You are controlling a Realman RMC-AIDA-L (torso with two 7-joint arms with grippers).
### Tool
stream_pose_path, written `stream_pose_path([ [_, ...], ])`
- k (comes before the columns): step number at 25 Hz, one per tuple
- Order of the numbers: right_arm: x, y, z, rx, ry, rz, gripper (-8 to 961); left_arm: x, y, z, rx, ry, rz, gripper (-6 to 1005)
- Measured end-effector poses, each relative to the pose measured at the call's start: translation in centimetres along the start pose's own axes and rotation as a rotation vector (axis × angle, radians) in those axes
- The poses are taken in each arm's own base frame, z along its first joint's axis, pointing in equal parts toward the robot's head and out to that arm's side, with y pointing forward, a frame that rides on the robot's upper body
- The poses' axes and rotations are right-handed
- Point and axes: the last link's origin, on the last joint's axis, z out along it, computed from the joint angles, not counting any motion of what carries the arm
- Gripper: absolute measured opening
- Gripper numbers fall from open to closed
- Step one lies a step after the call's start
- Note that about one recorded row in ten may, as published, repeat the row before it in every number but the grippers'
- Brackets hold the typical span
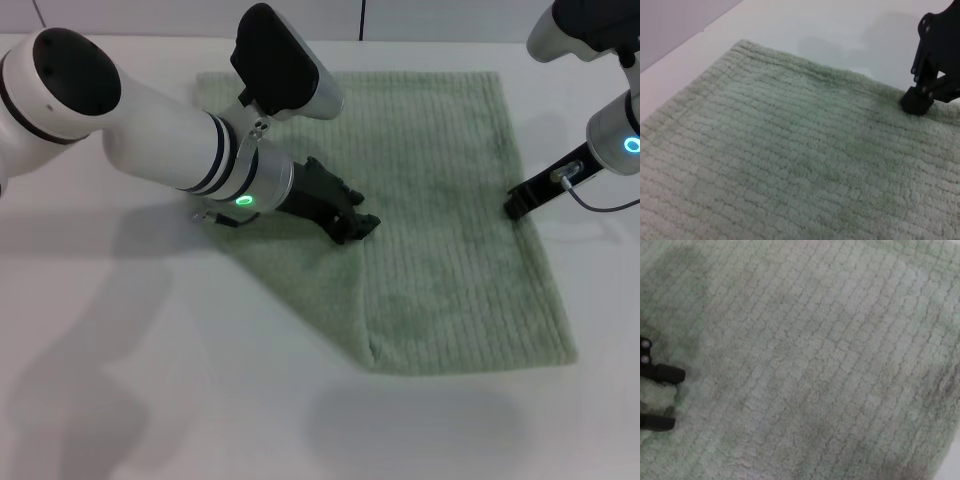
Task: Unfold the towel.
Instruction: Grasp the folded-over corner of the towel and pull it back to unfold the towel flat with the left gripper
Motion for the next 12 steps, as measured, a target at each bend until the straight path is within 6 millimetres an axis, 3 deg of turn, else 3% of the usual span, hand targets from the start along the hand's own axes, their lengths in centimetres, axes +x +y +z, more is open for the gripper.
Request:
stream_pose_path([
  [12,0.0,0.0,0.0,0.0,0.0,-0.002,-1,-0.02,0.05,0.03,-0.001,-0.001,0.001,234],
])
